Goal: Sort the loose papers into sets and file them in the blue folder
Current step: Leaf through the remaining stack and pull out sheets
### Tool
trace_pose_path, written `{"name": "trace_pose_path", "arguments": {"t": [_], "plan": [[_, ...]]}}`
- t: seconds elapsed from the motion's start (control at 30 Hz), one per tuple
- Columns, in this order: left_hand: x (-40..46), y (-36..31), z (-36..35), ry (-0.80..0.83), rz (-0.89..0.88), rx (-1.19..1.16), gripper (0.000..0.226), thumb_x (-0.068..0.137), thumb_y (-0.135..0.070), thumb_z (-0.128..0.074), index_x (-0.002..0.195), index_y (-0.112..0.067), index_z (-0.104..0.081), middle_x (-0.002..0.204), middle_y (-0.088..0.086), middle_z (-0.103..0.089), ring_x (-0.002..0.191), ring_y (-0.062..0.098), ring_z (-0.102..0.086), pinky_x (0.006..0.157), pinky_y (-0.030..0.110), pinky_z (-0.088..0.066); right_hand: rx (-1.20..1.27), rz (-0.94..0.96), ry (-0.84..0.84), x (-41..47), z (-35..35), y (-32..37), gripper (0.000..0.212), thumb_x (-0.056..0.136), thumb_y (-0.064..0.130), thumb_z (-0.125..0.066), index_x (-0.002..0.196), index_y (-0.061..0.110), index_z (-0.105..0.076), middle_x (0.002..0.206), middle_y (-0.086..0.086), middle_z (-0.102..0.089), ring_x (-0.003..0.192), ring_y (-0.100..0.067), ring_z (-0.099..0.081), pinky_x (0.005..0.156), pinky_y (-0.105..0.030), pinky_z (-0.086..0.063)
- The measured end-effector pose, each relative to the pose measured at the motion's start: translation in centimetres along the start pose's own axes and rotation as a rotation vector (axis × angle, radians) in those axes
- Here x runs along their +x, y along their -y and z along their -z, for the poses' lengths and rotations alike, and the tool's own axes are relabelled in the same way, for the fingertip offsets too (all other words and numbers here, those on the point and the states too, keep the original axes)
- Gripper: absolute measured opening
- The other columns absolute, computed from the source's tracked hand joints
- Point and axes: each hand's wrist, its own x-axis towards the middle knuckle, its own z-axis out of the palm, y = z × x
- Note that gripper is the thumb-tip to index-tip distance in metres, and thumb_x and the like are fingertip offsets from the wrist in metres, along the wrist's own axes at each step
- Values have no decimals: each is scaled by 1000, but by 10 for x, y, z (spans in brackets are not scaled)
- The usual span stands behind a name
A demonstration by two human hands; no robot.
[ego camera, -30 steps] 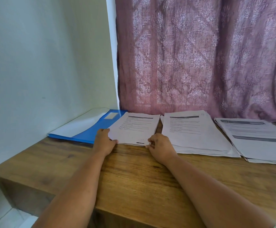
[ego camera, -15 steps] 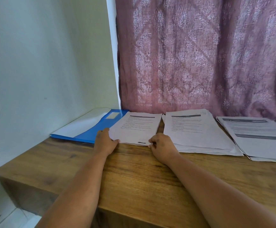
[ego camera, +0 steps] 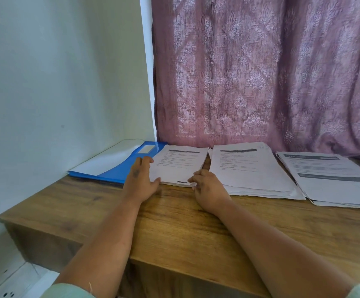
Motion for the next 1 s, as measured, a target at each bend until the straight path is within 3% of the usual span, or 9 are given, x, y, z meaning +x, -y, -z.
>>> {"name": "trace_pose_path", "arguments": {"t": [0.1, 0.17, 0.33, 0.5, 0.6, 0.73, 0.8, 0.9, 1.0], "plan": [[-4, -5, 0, -32, -78, -4, 52, 86, -27, -70, 128, -19, -41, 126, 5, -50, 113, 20, -54, 83, 24, -45, 71, 106, -177, -14, 23, -2, 27, 94, 17, -59, 120, 22, -66, 126, 5, -56, 120, -10, -47, 102, -18, -37], [-9, -12, -3, -37, -237, 51, 43, 89, -31, -66, 124, -18, -46, 122, 4, -54, 107, 17, -57, 80, 23, -48, 114, 129, -326, -20, 50, -14, 21, 91, 16, -64, 110, 17, -70, 113, 1, -64, 111, -13, -53, 93, -19, -39], [-20, -68, -14, -29, -502, 44, 38, 89, -39, -63, 120, -20, -51, 118, 0, -56, 105, 13, -57, 84, 28, -53, -72, -29, -448, -42, 121, -97, 23, 85, 13, -68, 108, 15, -71, 107, -6, -66, 101, -27, -61, 88, -33, -48], [-20, -166, -49, 47, -215, -305, 55, 88, -43, -65, 131, -17, -42, 128, 2, -49, 118, 17, -49, 95, 32, -48, -129, -284, -354, -68, 134, -159, 31, 90, 16, -63, 120, 10, -65, 118, -10, -59, 102, -30, -59, 85, -31, -45], [-2, -203, -75, 223, -49, -129, 76, 90, -56, -55, 144, -11, -26, 146, 10, -33, 135, 27, -32, 104, 39, -40, -66, -299, -354, -58, 134, -162, 29, 92, 21, -61, 118, 9, -66, 119, -10, -60, 94, -27, -61, 84, -31, -48], [18, -209, -94, 338, 230, 72, 98, 83, -58, -64, 149, -3, -17, 149, 19, -27, 136, 34, -28, 107, 41, -36, -215, -360, 56, -55, 124, -163, 45, 98, 42, -48, 137, 21, -52, 143, -6, -47, 130, -26, -46, 108, -36, -37], [23, -209, -96, 428, 328, 94, 98, 80, -58, -68, 148, -3, -23, 146, 16, -34, 133, 31, -34, 103, 37, -38, -304, -382, 189, -53, 121, -164, 50, 98, 50, -42, 142, 25, -46, 148, -4, -43, 135, -25, -41, 112, -38, -34], [36, -212, -95, 485, 285, 83, 73, 82, -46, -71, 136, -5, -45, 133, 11, -52, 120, 25, -51, 92, 29, -45, -350, -380, 173, -43, 118, -164, 48, 97, 48, -45, 136, 20, -53, 141, -3, -52, 128, -23, -48, 106, -35, -39], [40, -208, -101, 477, 405, -265, 65, 79, -20, -77, 137, -8, -49, 118, 6, -60, 98, 20, -58, 70, 23, -47, -403, -361, 191, -38, 114, -164, 47, 96, 46, -46, 133, 18, -55, 136, -3, -55, 123, -23, -51, 102, -34, -42]]}}
